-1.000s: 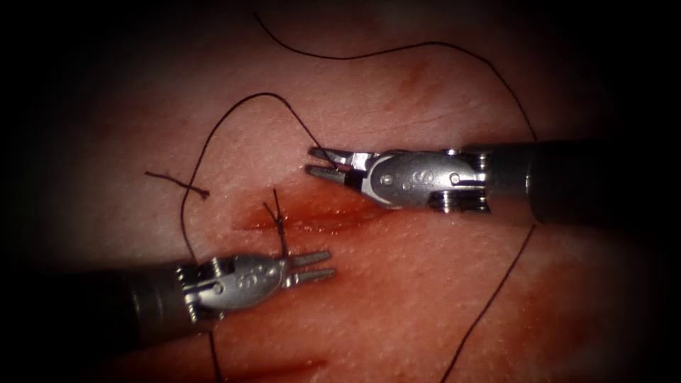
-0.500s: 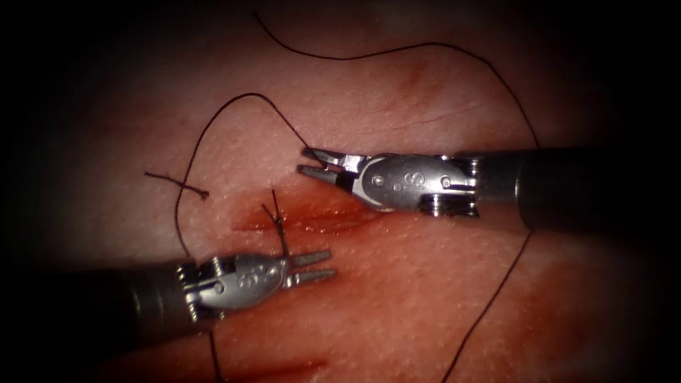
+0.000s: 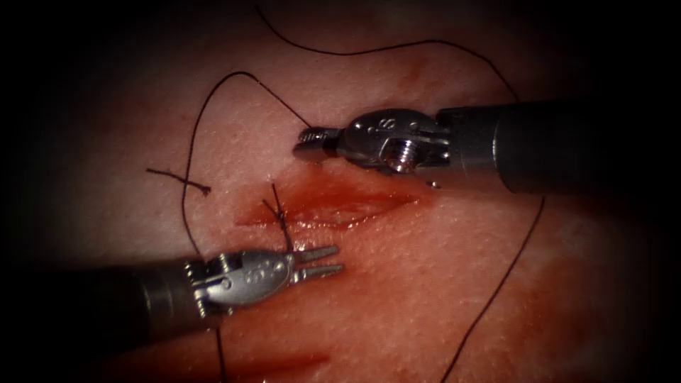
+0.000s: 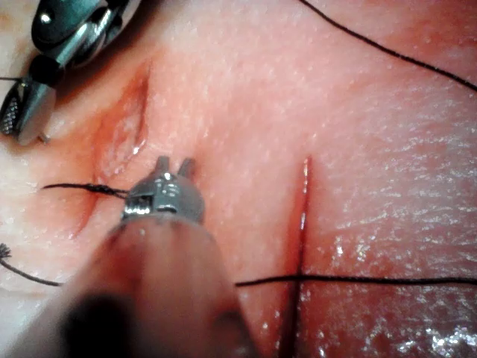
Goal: Wound Closure
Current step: Push needle through tissue above incision with right end-effector
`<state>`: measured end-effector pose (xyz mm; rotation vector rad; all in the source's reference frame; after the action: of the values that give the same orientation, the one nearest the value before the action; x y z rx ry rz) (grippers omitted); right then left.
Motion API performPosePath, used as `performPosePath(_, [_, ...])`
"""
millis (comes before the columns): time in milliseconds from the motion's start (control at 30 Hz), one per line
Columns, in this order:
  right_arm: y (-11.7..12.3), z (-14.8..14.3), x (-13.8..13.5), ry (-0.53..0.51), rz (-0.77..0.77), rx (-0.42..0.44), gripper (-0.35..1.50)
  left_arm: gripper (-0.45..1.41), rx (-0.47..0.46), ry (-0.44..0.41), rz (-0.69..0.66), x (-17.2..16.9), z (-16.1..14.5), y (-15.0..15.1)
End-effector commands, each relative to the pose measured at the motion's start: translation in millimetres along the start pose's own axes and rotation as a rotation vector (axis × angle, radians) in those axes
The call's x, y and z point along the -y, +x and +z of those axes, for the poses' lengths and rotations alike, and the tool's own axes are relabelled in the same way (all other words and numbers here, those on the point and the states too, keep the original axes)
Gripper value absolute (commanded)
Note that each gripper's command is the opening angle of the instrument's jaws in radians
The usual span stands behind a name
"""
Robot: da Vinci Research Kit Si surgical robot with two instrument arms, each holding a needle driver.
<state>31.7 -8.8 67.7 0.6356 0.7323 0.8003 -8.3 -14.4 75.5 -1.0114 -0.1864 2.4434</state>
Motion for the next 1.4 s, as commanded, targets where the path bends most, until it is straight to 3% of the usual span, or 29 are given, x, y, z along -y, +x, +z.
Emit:
performPosePath(33, [1.0,0.4,-1.0,0.027,0.029,0.001,-0.35,0.01,0.004,-0.003,0.002,-0.2,0.8,-0.3])
performPosePath(233, [1.5,-0.6,-1.3,0.057,0.098,0.002,-0.35,0.01,0.000,-0.005,-0.003,-0.7,0.8,-0.5])
performPosePath(367, [1.9,-1.5,0.0,0.011,-0.032,-0.118,-0.35,0.01,-0.001,-0.007,-0.008,-1.1,0.6,-0.4])
performPosePath(533, [2.1,-2.4,2.4,-0.141,-0.237,-0.249,-0.35,0.01,-0.003,-0.008,-0.006,-1.4,0.6,-0.6])
performPosePath(700, [1.4,-2.9,4.3,-0.264,-0.345,-0.371,-0.35,0.02,-0.005,-0.015,-0.010,-2.2,0.8,-1.2])
performPosePath(967, [1.7,-6.6,3.3,-0.469,-0.384,-0.511,-0.35,0.02,0.002,-0.020,-0.015,-3.1,0.5,-1.6])
performPosePath(1200, [1.0,-6.7,3.5,-0.557,-0.403,-0.572,-0.35,0.02,0.000,-0.023,-0.017,-3.6,0.5,-1.2])
performPosePath(1400, [2.5,-7.6,2.9,-0.627,-0.411,-0.584,-0.35,0.02,0.000,-0.023,-0.017,-3.8,0.3,-1.2])
